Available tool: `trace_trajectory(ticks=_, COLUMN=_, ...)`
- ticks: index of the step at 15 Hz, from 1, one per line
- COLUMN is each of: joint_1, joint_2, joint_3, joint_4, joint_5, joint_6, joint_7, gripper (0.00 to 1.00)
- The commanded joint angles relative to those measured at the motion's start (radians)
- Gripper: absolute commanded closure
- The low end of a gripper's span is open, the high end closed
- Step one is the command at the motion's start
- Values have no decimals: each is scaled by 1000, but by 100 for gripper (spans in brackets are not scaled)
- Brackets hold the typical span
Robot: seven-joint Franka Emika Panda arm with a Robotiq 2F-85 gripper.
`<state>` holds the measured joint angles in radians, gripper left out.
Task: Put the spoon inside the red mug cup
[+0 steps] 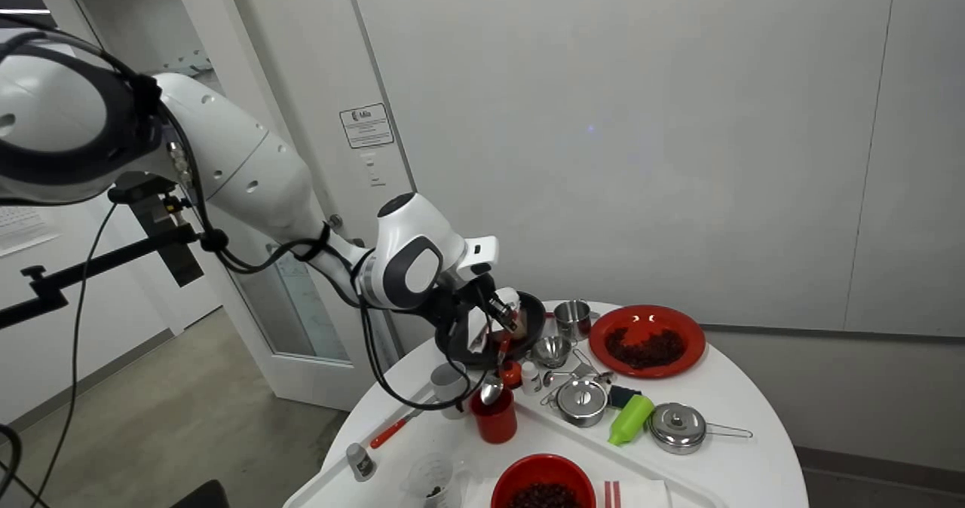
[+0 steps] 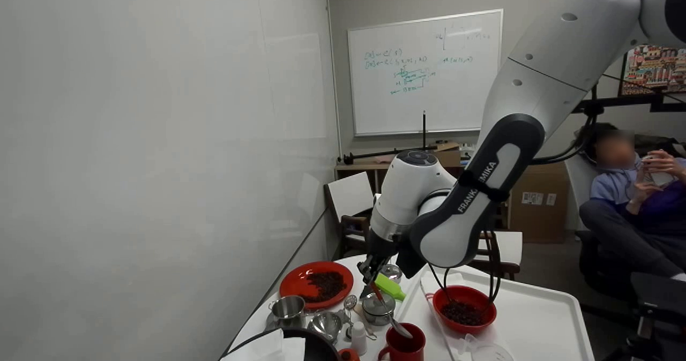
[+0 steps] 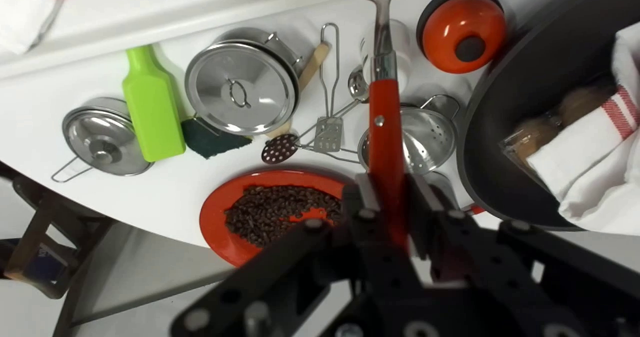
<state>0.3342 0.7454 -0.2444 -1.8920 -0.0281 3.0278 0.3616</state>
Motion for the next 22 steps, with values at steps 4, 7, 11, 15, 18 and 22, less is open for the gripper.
trace_trajectory(ticks=4, joint_1=49, joint_2=79, joint_3=-76, joint_4=13, joint_5=13, joint_6=13, joint_7=21, gripper=91)
trace_trajectory(ticks=7, joint_1=67, joint_2=109, joint_3=-98, joint_4=15, joint_5=17, joint_6=19, joint_7=22, gripper=91)
trace_trajectory(ticks=11, joint_1=81, joint_2=118, joint_3=-98, joint_4=7, joint_5=19, joint_6=22, joint_7=18, gripper=91)
trace_trajectory(ticks=15, joint_1=67, joint_2=116, joint_3=-64, joint_4=7, joint_5=13, joint_6=-15, joint_7=-11, gripper=56)
trace_trajectory(ticks=18, joint_1=25, joint_2=108, joint_3=-7, joint_4=8, joint_5=4, joint_6=-69, joint_7=-53, gripper=42)
trace_trajectory(ticks=22, joint_1=-58, joint_2=83, joint_3=86, joint_4=14, joint_5=7, joint_6=-182, joint_7=-115, gripper=12)
